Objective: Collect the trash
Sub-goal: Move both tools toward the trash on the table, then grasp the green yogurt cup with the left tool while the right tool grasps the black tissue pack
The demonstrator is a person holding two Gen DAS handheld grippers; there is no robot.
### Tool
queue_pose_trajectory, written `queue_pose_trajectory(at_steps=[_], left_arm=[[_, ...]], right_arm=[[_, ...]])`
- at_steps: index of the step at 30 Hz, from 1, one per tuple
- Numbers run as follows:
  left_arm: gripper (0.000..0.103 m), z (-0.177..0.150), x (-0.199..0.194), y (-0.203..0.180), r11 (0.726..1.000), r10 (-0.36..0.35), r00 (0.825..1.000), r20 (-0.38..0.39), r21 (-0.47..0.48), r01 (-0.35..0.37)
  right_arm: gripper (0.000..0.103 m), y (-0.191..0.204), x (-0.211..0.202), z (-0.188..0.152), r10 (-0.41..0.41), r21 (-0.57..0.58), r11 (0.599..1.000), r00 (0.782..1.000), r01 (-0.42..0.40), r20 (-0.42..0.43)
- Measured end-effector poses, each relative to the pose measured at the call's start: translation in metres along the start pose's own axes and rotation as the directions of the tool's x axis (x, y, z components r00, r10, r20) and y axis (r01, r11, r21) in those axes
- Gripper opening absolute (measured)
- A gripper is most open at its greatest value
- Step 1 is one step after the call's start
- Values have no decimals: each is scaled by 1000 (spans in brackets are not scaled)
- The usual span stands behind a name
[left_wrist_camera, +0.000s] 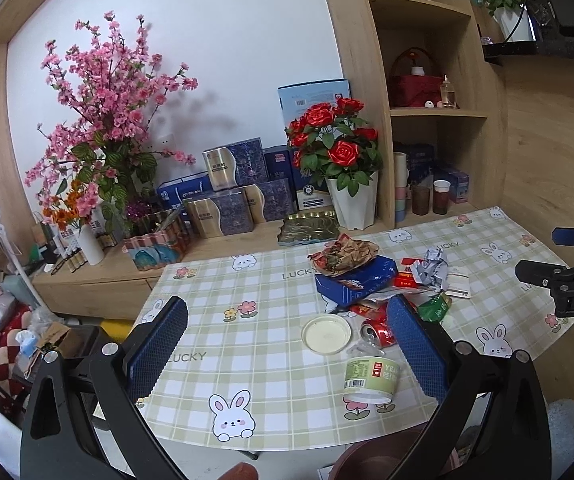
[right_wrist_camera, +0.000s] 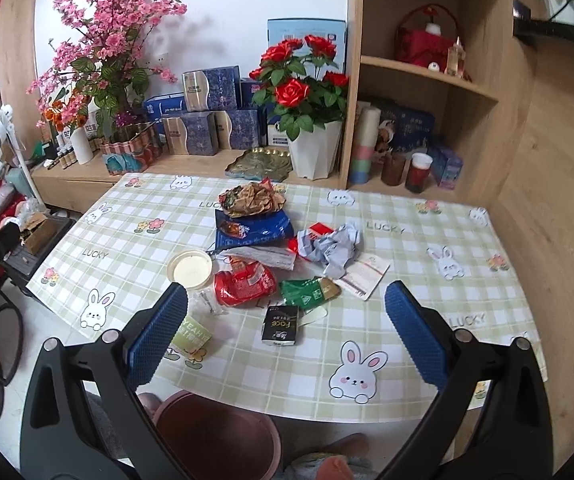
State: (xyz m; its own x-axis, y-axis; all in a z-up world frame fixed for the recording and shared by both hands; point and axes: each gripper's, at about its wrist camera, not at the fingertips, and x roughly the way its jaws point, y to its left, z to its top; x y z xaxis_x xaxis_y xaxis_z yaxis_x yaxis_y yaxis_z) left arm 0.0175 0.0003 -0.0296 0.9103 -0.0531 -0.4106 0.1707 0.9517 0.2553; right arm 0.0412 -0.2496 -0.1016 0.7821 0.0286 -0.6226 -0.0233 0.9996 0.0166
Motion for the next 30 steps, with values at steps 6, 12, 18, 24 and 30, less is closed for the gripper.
queue_pose_trajectory(at_steps=[6, 12, 18, 24, 30], left_arm=[[98, -8, 17, -7, 998, -34, 999, 1, 45, 34], [98, -16, 29, -15, 997, -76, 997, -14, 19, 76], [98, -25, 42, -24, 993, -121, 990, -78, -4, 121], [98, -34, 57, -32, 992, -125, 987, -104, 18, 128], [98, -50, 83, -37, 987, -151, 975, -166, 26, 157]], right_arm=[[98, -15, 4, -6, 0, 43, 999, 1000, 0, 4], [98, -22, 12, -10, -1, 52, 999, 1000, 2, -17], [97, -24, 23, -18, -13, 37, 999, 999, 14, -37], [97, -27, 39, -27, -55, 6, 998, 996, 55, -67], [97, -39, 67, -40, -60, 30, 998, 992, 64, -110]])
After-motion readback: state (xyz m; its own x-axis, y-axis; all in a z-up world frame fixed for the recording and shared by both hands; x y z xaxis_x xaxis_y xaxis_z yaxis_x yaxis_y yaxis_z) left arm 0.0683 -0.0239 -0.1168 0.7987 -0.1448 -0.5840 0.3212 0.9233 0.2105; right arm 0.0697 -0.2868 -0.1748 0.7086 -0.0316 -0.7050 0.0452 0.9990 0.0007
